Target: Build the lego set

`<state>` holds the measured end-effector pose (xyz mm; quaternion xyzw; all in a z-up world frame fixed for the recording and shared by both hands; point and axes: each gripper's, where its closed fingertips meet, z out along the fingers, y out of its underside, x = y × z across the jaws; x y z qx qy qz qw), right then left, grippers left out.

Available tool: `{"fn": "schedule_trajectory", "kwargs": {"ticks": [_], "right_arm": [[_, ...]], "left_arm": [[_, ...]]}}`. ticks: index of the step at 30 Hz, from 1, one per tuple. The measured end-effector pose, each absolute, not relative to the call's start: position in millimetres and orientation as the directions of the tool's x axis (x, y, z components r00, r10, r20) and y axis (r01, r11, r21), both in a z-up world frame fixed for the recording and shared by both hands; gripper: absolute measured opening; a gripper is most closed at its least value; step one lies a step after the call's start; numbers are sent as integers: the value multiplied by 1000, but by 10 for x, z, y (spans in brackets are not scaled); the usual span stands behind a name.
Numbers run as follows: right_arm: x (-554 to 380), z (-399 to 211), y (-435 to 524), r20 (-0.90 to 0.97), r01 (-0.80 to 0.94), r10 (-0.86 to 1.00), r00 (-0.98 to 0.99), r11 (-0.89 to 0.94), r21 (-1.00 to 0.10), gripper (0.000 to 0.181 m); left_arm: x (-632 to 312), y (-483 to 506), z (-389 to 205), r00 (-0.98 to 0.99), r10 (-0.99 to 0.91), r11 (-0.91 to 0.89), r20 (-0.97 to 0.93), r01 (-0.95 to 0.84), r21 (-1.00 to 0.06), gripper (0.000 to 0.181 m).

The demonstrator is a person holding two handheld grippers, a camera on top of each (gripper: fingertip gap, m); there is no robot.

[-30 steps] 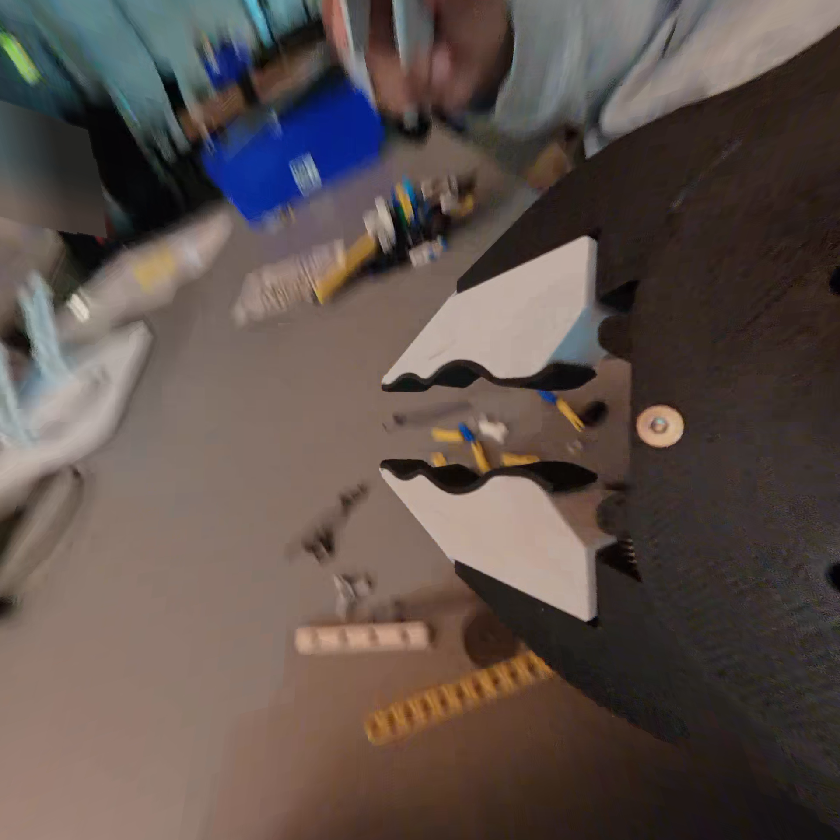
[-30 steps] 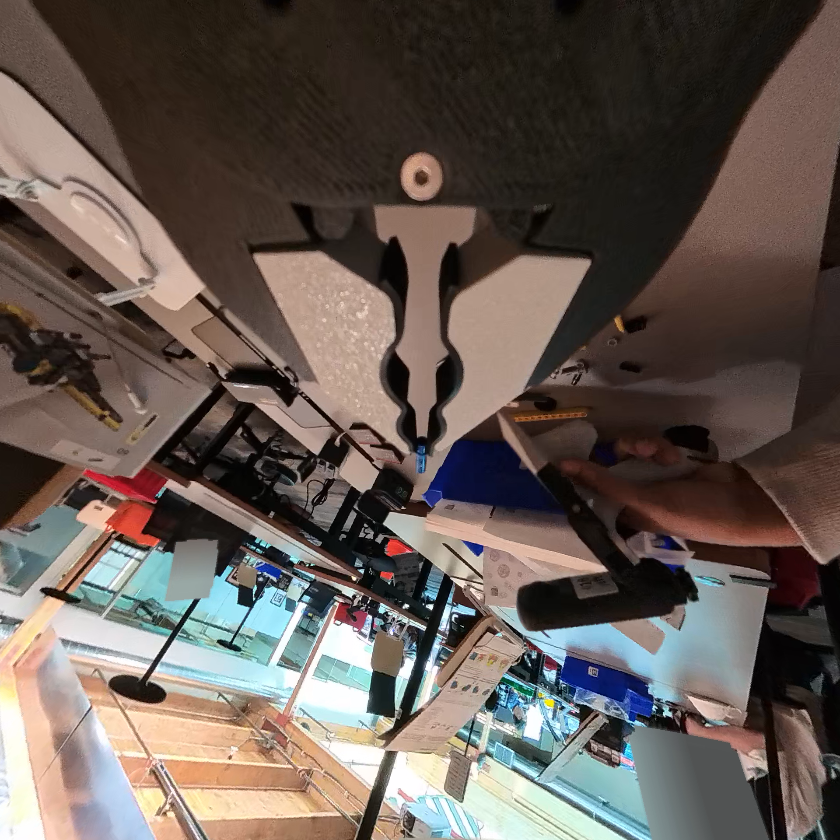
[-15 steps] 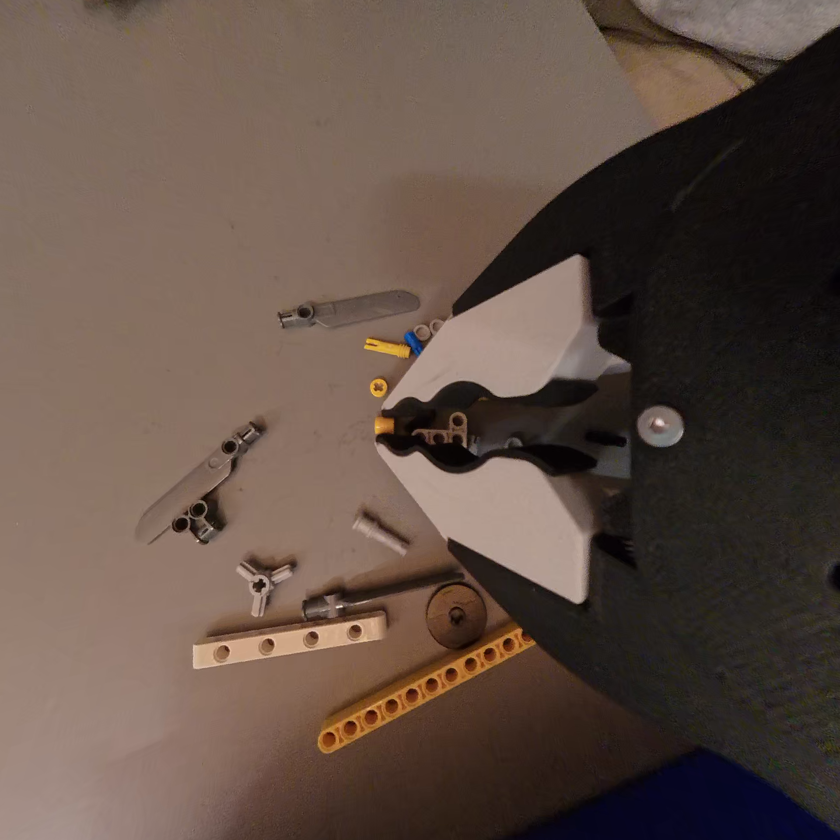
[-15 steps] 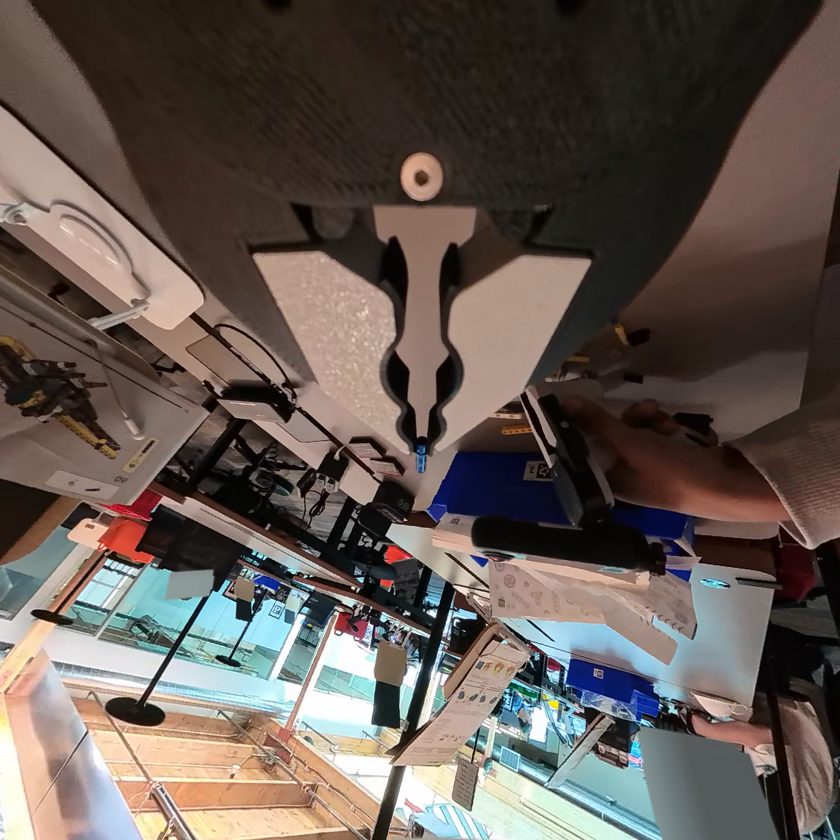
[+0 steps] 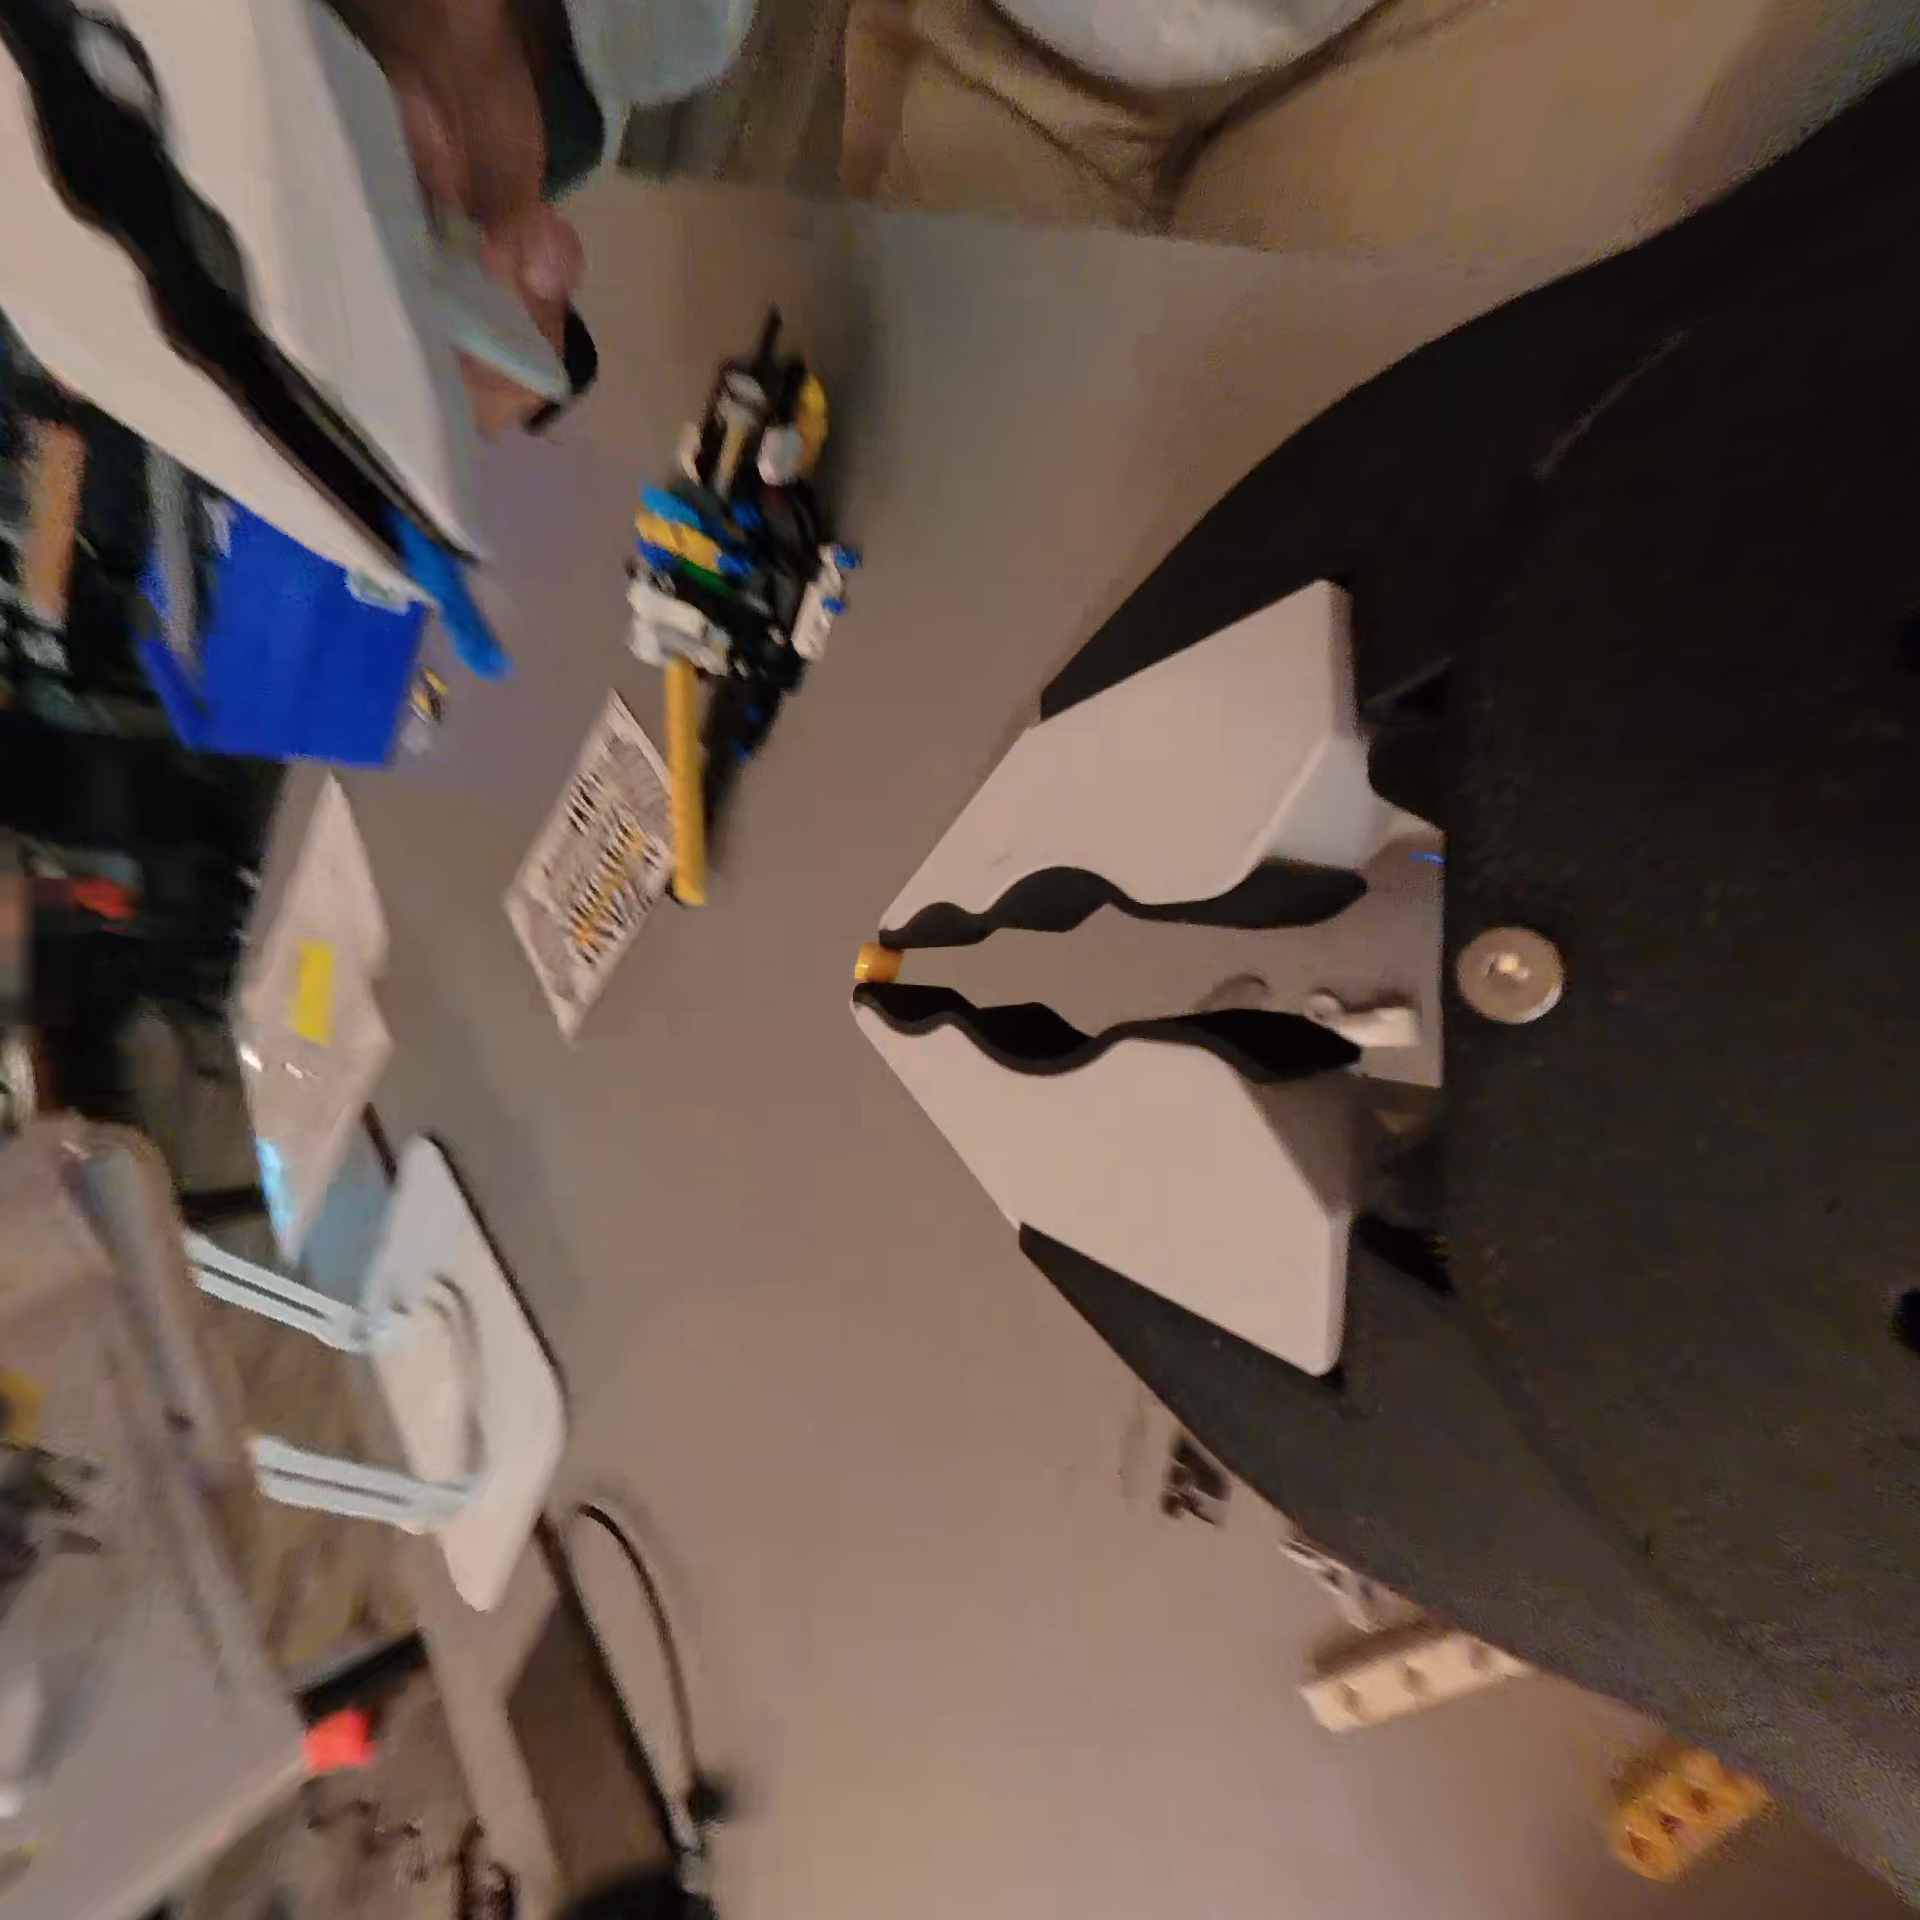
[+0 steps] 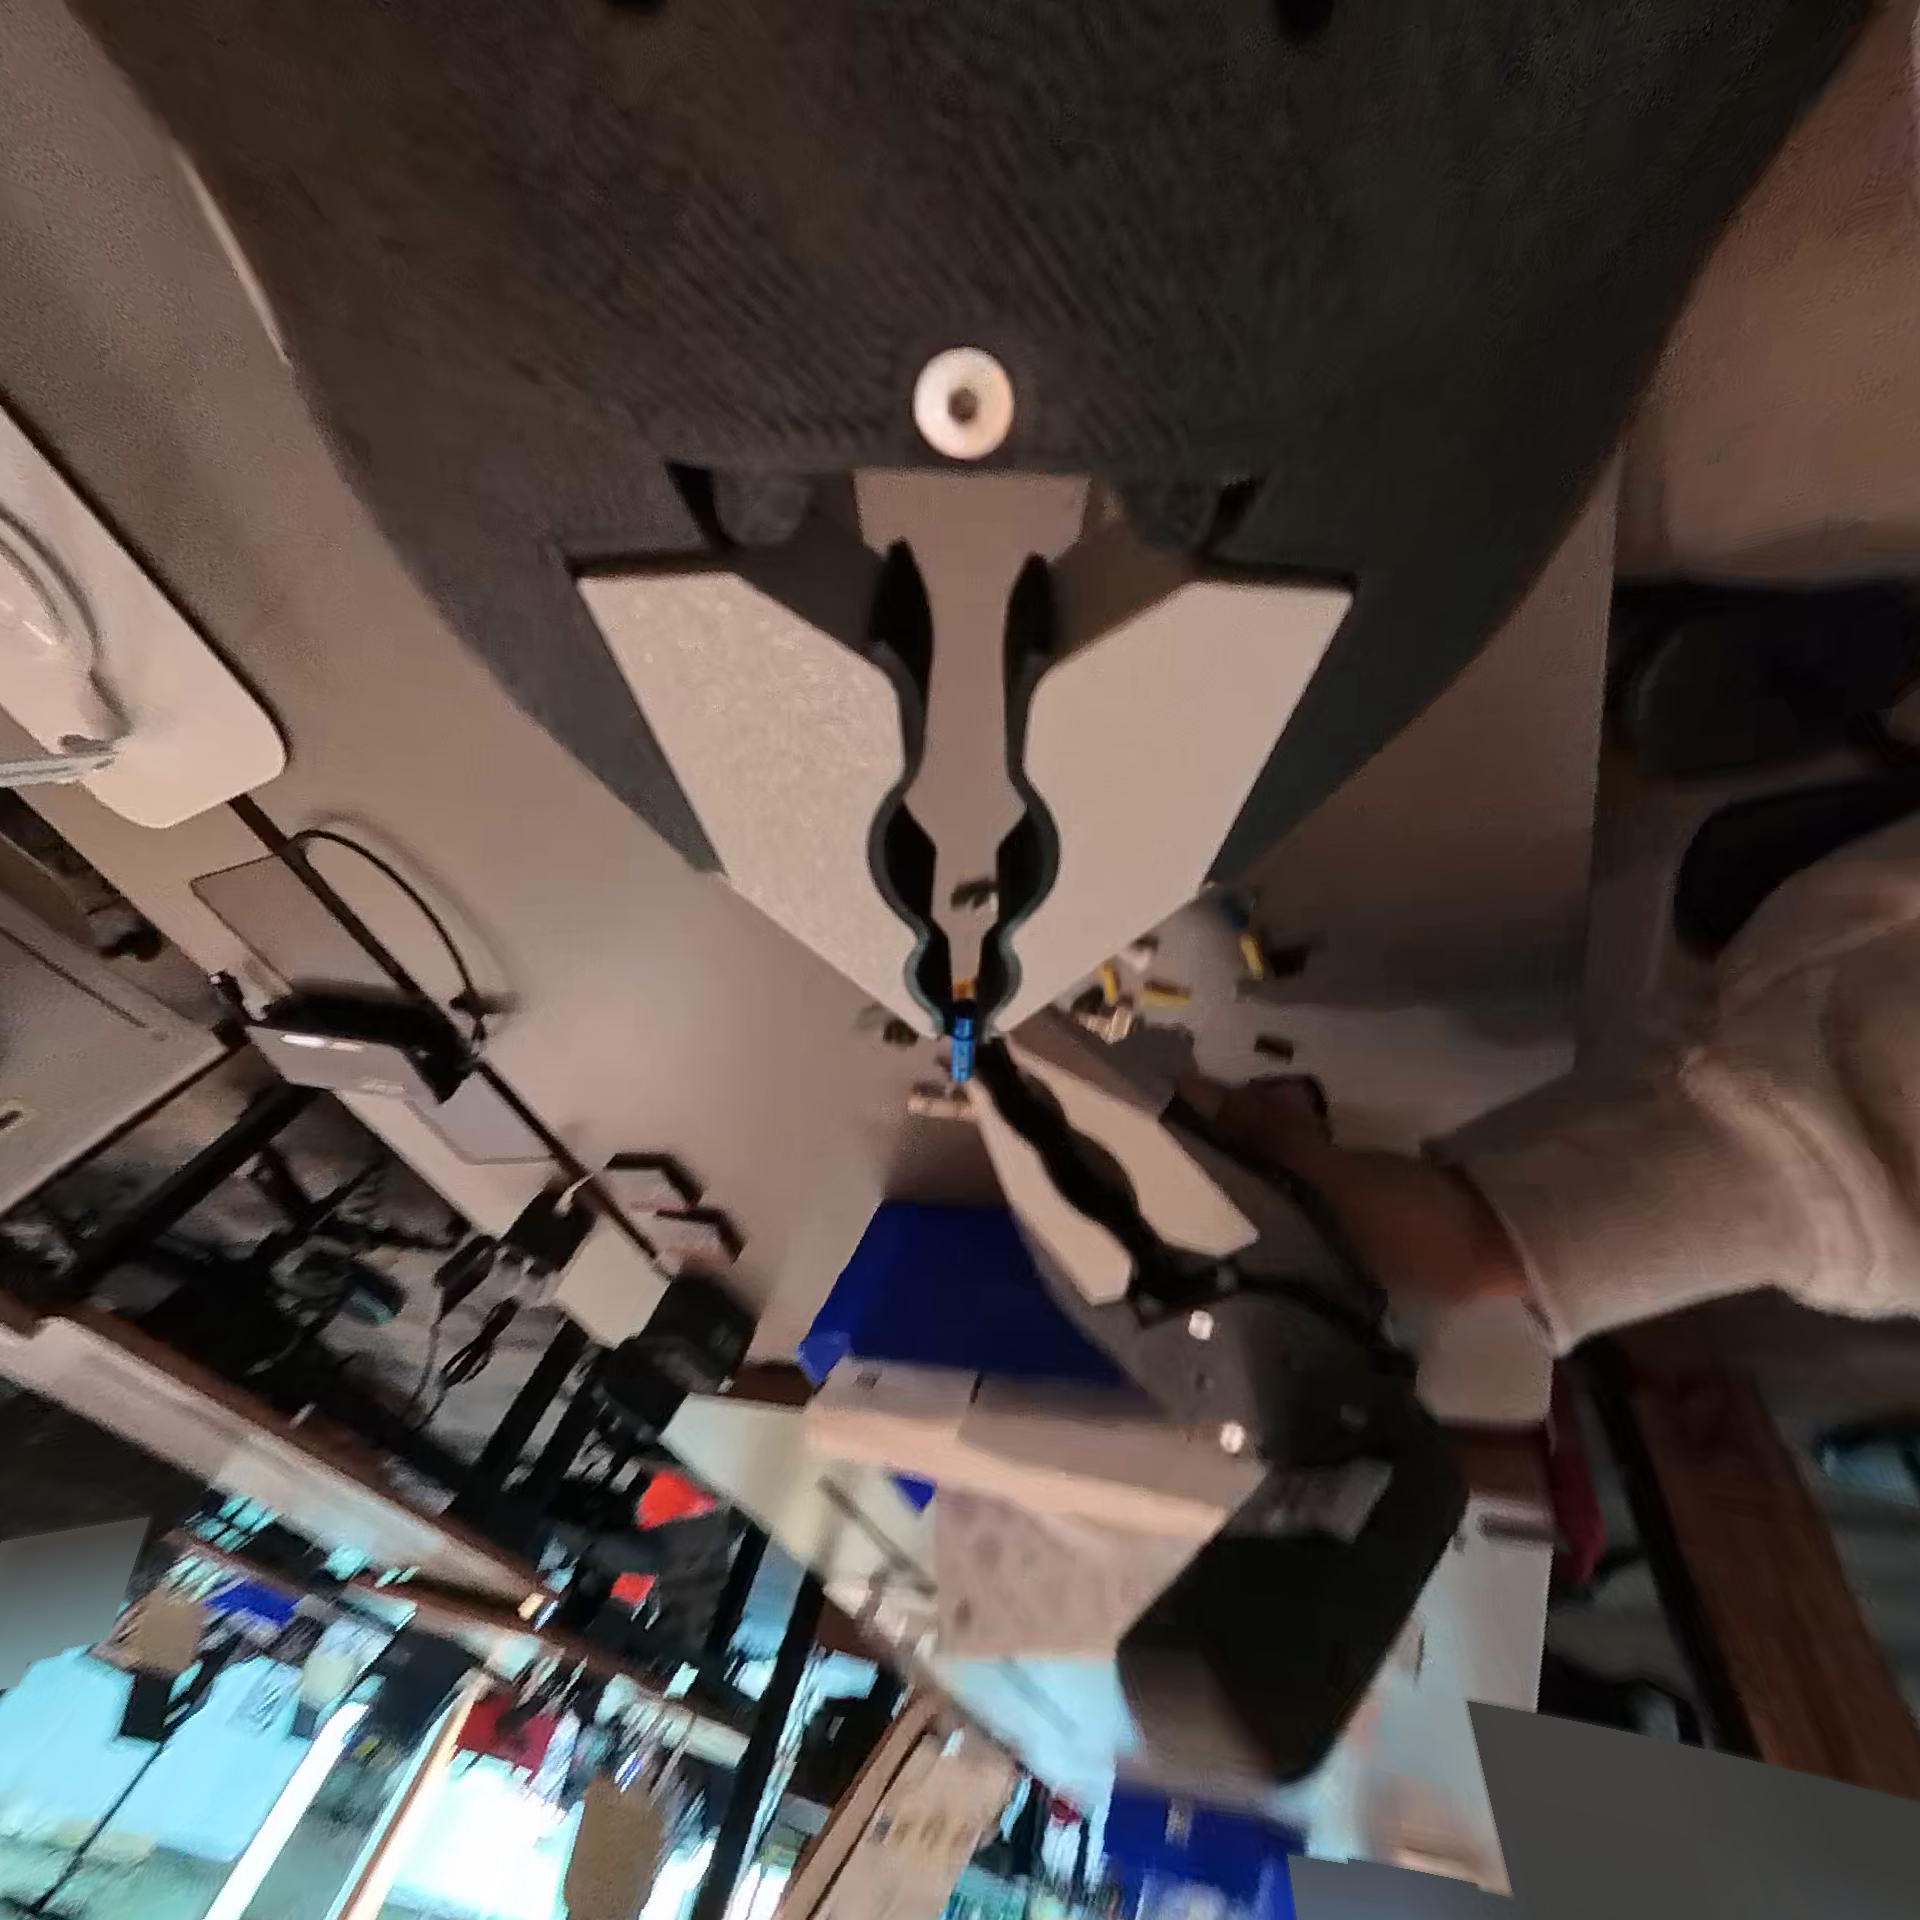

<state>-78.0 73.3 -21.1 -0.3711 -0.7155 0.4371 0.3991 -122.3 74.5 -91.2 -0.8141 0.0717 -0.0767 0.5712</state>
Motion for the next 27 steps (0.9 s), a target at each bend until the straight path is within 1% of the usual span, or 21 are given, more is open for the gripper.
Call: {"fn": "schedule_trajectory", "kwargs": {"ticks": [4,9,13,17,21,27], "right_arm": [[-597,-303,800,291,301,842,-454,452,-840,3],[-422,-325,958,275,373,864,-422,442,-816,3],[-325,-414,952,230,385,885,-405,393,-835,3],[-277,-329,896,230,359,891,-392,379,-853,3],[-256,-253,818,240,351,881,-408,394,-849,3],[-287,-329,802,282,391,866,-412,447,-804,3]], "left_arm": [[-926,825,-761,949,-317,-238,-7,-87,-967,4],[-685,939,-742,919,-394,-211,6,-84,-974,4],[-511,931,-583,877,-477,-141,57,-12,-990,4],[-439,848,-392,829,-549,-76,112,84,-994,3],[-433,817,-417,818,-563,-87,116,81,-993,3],[-348,830,-431,811,-578,-97,94,46,-994,0]]}}
